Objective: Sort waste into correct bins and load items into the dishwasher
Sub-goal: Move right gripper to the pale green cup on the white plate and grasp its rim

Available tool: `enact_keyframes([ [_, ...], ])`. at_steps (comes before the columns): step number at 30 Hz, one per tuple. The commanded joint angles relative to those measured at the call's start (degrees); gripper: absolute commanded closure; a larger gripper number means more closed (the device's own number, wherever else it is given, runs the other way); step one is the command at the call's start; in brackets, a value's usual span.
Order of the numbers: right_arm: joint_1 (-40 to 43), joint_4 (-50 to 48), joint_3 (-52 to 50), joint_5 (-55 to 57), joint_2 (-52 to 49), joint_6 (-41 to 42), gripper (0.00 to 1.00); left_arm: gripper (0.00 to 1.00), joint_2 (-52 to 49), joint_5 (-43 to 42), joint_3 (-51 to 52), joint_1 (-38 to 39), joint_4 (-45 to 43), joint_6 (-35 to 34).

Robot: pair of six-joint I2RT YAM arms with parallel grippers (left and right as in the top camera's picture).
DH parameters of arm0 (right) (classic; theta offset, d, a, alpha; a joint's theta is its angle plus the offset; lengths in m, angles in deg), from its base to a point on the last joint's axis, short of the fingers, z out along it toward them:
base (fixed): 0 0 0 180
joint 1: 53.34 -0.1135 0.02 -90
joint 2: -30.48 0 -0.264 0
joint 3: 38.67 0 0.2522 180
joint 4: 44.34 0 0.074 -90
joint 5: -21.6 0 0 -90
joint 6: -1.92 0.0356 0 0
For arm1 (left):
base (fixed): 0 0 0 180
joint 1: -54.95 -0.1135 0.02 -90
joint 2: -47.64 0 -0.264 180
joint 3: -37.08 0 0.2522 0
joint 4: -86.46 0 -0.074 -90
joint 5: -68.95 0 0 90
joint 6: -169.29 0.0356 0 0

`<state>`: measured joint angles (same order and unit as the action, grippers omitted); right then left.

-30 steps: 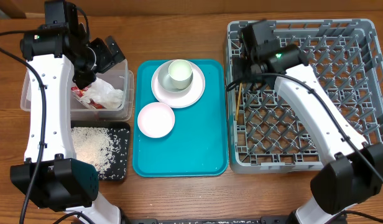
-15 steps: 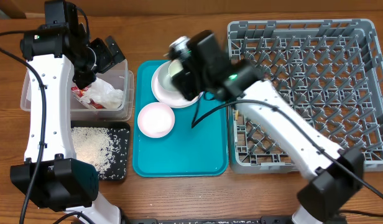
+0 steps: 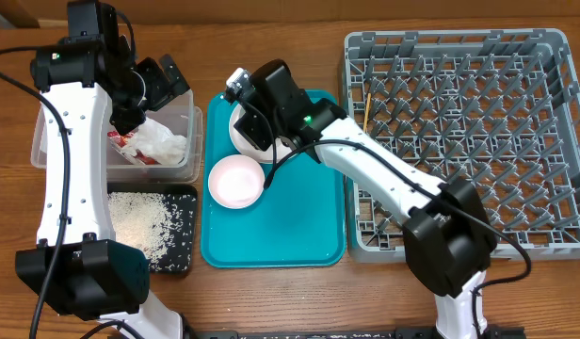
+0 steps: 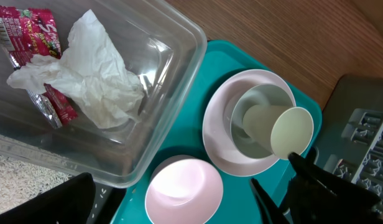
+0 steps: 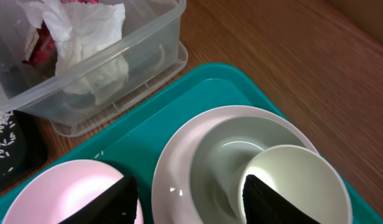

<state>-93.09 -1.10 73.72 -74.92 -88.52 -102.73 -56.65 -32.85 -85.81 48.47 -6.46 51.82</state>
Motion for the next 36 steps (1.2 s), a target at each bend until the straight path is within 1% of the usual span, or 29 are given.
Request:
enact_keyframes([
  [1,0.17,-1.25,-0.11,1.42,-1.27,-0.81,0.44,0.00,-0.07,0.24,-0.85,0.13,0.09,0.46],
  [4,0.20,-1.68,-0.11,3.72,-1.38,-0.81,0.46,0.00,-0.07,0.24,-0.85,0.13,0.09,0.46],
  [6,0.22,-1.70,-0.11,4.94,-1.53,-0.76,0.50,0.00,-0.07,0.24,-0.85,0.13,0.09,0.46],
  [12,0.50,-1.99,-0.11,6.23,-2.58,0.09,0.50,0.00,-0.07,0.24,-0.85,0.13,0.09,0.46],
  [19,2.86,-1.09,-0.11,6.43,-4.52,5.92,0.50,0.00,-0.07,0.24,-0.85,0.13,0.09,0.46],
  [24,3.76,0.00,-0.11,6.38,-4.55,7.08,0.51,0.00,-0.07,0.24,-0.85,0.13,0.09,0.46],
  [27,3.82,0.83,-0.11,3.91,-4.55,7.21,0.51,0.00,-0.07,0.24,-0.85,0.13,0.09,0.46],
  [28,3.82,0.87,-0.11,2.71,-4.55,7.21,0.54,0.00,-0.07,0.24,-0.85,0.13,0.09,0.46],
  [30,3.82,0.83,-0.11,0.74,-4.55,7.19,0.55,0.00,-0.07,0.24,-0.85,0.13,0.09,0.46],
  [36,3.72,1.03,-0.11,-0.13,-4.55,7.21,0.58,0.00,-0.07,0.24,-0.85,0.13,0.09,0.46],
])
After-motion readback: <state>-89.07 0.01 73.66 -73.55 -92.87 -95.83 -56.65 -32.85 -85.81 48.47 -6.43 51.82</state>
